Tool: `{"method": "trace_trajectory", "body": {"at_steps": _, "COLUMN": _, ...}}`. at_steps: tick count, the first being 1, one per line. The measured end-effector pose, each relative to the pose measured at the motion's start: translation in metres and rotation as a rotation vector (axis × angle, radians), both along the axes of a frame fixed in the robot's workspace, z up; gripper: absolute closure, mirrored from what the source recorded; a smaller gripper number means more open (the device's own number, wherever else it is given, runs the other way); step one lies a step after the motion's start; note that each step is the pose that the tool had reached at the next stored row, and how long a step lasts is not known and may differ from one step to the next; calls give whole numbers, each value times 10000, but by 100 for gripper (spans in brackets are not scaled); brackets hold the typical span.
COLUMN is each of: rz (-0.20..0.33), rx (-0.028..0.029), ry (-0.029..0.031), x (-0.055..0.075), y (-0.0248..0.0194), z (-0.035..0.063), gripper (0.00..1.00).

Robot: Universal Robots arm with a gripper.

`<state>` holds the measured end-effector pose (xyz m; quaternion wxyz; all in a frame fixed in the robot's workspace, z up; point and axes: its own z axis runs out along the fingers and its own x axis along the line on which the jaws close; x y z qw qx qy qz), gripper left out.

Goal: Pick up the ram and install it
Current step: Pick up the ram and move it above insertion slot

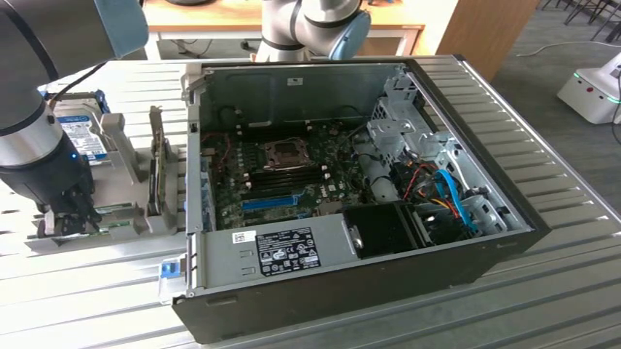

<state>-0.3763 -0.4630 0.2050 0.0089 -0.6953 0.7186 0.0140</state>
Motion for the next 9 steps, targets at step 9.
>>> {"method": "trace_trajectory", "body": {"at_steps": 9, "rz": 0, "rx": 0, "ry": 0, "x": 0, "y": 0, "z": -27, "gripper": 76}}
